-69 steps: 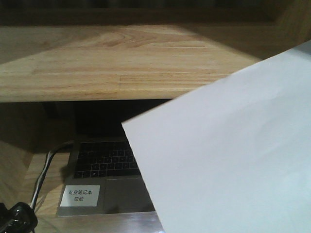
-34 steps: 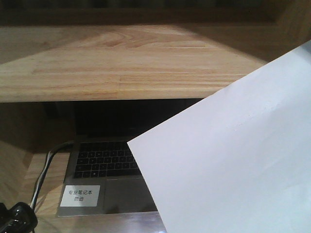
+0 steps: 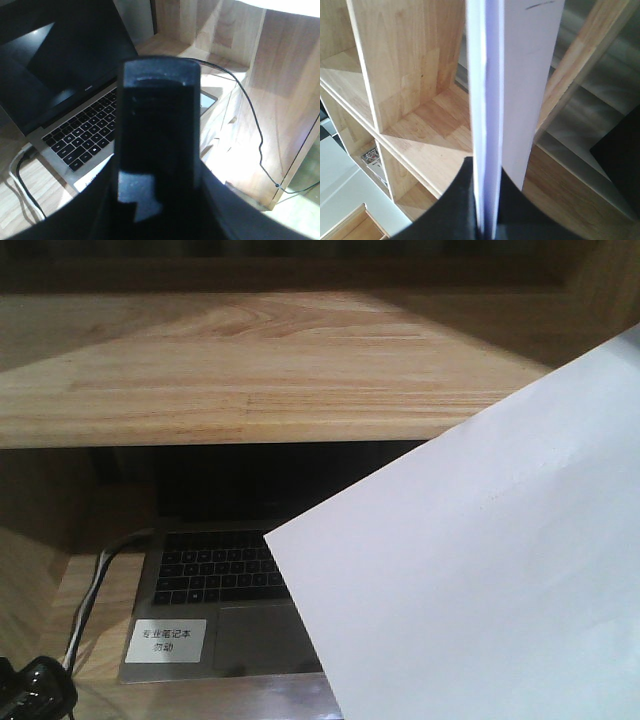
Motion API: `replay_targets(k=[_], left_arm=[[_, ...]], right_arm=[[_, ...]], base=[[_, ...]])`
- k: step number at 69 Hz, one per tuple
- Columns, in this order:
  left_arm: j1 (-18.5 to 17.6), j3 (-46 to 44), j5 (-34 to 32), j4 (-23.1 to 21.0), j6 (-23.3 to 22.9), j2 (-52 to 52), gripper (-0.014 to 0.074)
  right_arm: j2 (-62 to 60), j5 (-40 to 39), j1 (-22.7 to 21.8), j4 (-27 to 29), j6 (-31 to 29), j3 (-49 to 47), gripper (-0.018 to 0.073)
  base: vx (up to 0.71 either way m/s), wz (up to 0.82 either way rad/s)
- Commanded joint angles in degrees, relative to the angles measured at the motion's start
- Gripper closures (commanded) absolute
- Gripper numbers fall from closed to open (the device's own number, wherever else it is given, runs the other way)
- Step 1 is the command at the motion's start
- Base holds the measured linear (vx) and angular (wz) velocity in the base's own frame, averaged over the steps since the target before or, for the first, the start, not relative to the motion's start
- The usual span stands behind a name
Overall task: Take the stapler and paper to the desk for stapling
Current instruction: 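Pinch the paper edge with the right gripper and lift it off the shelf, then drive the base away from the shelf toward the wooden desk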
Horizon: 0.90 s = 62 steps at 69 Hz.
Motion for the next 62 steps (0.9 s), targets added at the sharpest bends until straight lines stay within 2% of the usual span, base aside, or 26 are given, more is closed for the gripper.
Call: replay_targets(k=[1, 40, 62], left_arm=[[-0.1, -1.8, -6.1, -2.0, 0.1, 0.8, 0.0603], [-0.1, -1.8, -6.1, -2.0, 0.1, 0.8, 0.0603], [-0.1, -1.8, -6.1, -2.0, 0.1, 0.8, 0.0603]], right_arm=[[-0.5, -3.6, 0.1, -0.6, -0.5, -1.5, 0.0562], [-0.5, -3.6, 0.1, -0.6, -0.5, -1.5, 0.0562], [-0.5, -3.6, 0.1, -0.6, -0.5, -1.5, 0.0562]], base=[[-0.03, 0.0], [-0.12, 0.0], [-0.18, 0.14]])
